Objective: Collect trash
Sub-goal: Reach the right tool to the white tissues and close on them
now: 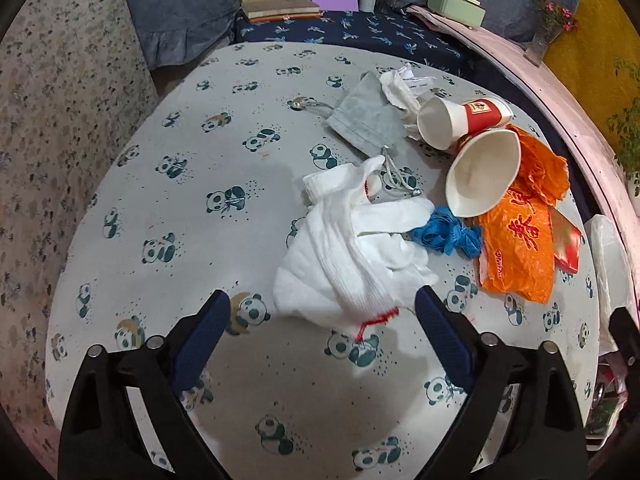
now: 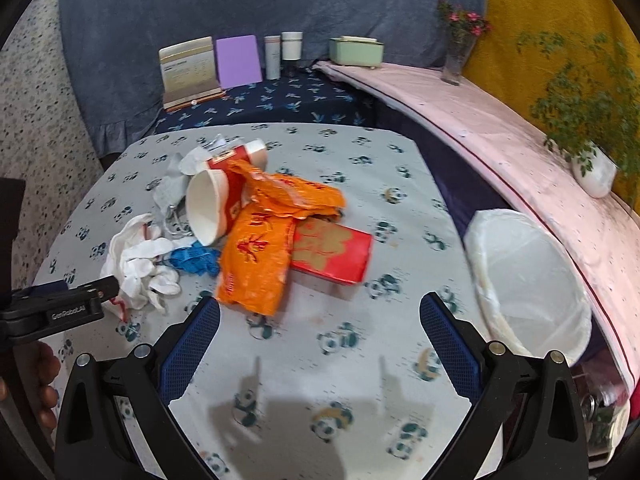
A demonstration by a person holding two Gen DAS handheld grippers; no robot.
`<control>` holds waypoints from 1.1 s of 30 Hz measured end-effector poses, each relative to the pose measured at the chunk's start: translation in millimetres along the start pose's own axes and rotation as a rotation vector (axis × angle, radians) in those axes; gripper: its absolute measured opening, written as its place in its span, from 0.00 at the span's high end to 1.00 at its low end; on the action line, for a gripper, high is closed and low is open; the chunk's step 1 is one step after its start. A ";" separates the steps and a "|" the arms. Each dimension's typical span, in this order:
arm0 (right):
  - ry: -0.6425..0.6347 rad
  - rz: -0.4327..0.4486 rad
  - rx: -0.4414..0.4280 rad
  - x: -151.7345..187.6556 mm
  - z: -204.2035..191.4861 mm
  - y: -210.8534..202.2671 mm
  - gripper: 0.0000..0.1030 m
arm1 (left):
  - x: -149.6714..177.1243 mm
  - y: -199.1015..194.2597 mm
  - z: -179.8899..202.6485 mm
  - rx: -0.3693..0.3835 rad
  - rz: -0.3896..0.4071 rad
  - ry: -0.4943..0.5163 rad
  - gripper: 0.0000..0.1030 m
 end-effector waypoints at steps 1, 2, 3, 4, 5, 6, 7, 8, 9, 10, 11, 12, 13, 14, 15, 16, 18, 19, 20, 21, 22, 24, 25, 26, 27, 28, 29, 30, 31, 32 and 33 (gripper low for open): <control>-0.008 -0.003 -0.006 0.7 -6.2 3.5 0.07 | -0.8 3.9 -1.0 0.016 -0.007 -0.003 0.26; -0.016 -0.009 -0.012 1.9 -13.3 7.0 0.07 | -1.4 8.2 -1.8 0.039 -0.015 -0.007 0.34; -0.023 -0.015 -0.018 3.1 -19.4 10.2 0.07 | -1.3 11.2 -2.2 0.057 -0.022 -0.012 0.37; -0.031 -0.020 -0.023 4.5 -24.8 13.1 0.07 | -1.0 13.5 -2.6 0.075 -0.026 -0.016 0.44; -0.037 -0.026 -0.028 5.7 -29.9 15.4 0.08 | -0.6 15.0 -2.6 0.092 -0.028 -0.018 0.52; -0.045 -0.033 -0.033 7.4 -35.7 17.8 0.08 | 0.0 15.6 -1.9 0.107 -0.029 -0.016 0.58; -0.051 -0.040 -0.037 8.8 -40.3 20.1 0.08 | 0.4 15.8 -1.2 0.120 -0.030 -0.011 0.74; -0.057 -0.046 -0.044 10.9 -45.7 21.2 0.08 | 1.4 15.0 -1.2 0.135 -0.031 -0.008 0.87; -0.062 -0.051 -0.049 12.5 -50.2 22.5 0.10 | 1.8 13.2 -1.6 0.142 -0.027 -0.007 0.89; -0.068 -0.059 -0.053 14.3 -54.3 24.7 0.13 | 1.7 10.2 -2.0 0.149 -0.018 -0.007 0.91; -0.074 -0.067 -0.059 16.3 -59.5 26.4 0.14 | 1.0 4.4 -3.9 0.156 0.001 -0.005 0.92; -0.079 -0.075 -0.069 18.6 -65.1 27.9 0.16 | 0.4 -0.7 -5.8 0.159 0.016 -0.005 0.92; -0.082 -0.082 -0.077 20.9 -69.4 29.4 0.18 | -0.7 -6.2 -8.5 0.162 0.032 -0.007 0.92; -0.086 -0.089 -0.087 23.1 -74.7 31.0 0.19 | -1.8 -12.2 -11.8 0.167 0.048 -0.012 0.92; -0.092 -0.098 -0.099 25.5 -80.9 32.4 0.21 | -2.9 -17.1 -15.2 0.166 0.061 -0.016 0.92; -0.097 -0.104 -0.105 27.5 -85.8 34.2 0.22 | -3.5 -21.8 -18.9 0.161 0.073 -0.019 0.92; -0.110 -0.109 -0.112 30.7 -95.4 36.6 0.22 | -4.5 -28.7 -27.5 0.149 0.089 -0.026 0.93; -0.116 -0.109 -0.114 31.9 -99.9 37.3 0.22 | -5.2 -30.8 -32.2 0.146 0.093 -0.034 0.93; -0.120 -0.109 -0.117 32.9 -103.9 37.9 0.22 | -5.2 -33.5 -37.9 0.142 0.099 -0.044 0.93; -0.123 -0.112 -0.122 33.7 -107.3 38.5 0.23 | -6.2 -35.2 -42.5 0.138 0.103 -0.052 0.93; -0.124 -0.116 -0.127 34.3 -110.3 39.5 0.23 | -6.9 -37.0 -46.9 0.131 0.108 -0.059 0.93; -0.122 -0.128 -0.138 35.7 -116.7 43.1 0.23 | -7.4 -40.1 -56.9 0.110 0.117 -0.070 0.93; -0.121 -0.137 -0.145 36.5 -120.6 46.1 0.24 | -7.3 -40.4 -60.6 0.099 0.118 -0.072 0.93; -0.122 -0.150 -0.153 38.0 -125.6 49.7 0.25 | -7.0 -39.5 -65.1 0.084 0.115 -0.074 0.93; -0.123 -0.161 -0.161 39.9 -129.6 53.3 0.29 | -6.3 -37.5 -68.7 0.071 0.111 -0.077 0.93; -0.125 -0.174 -0.170 41.8 -134.8 57.1 0.30 | -5.9 -35.2 -71.9 0.063 0.106 -0.080 0.93; -0.125 -0.184 -0.178 43.4 -139.0 60.2 0.30 | -4.5 -31.9 -74.9 0.052 0.098 -0.082 0.93; -0.126 -0.196 -0.187 45.5 -145.0 64.2 0.30 | -3.3 -29.7 -77.0 0.041 0.093 -0.083 0.93; -0.128 -0.206 -0.195 47.2 -150.0 67.6 0.31 | -2.6 -27.4 -79.3 0.033 0.089 -0.083 0.93; -0.132 -0.214 -0.204 49.3 -155.5 70.4 0.31 | -1.5 -24.0 -81.1 0.027 0.081 -0.083 0.93; -0.141 -0.220 -0.213 52.2 -162.3 73.6 0.32 | -0.4 -20.8 -82.4 0.026 0.072 -0.084 0.93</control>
Point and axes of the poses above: each gripper's, at about its wrist camera, not at the fingertips, and y roughly the way its jaws point, z to its right, x to its underside, the point moved 9 cm from there along y, roughly the way its jaws point, and after that the axes turned 15 degrees about y, right-handed, at the moved point
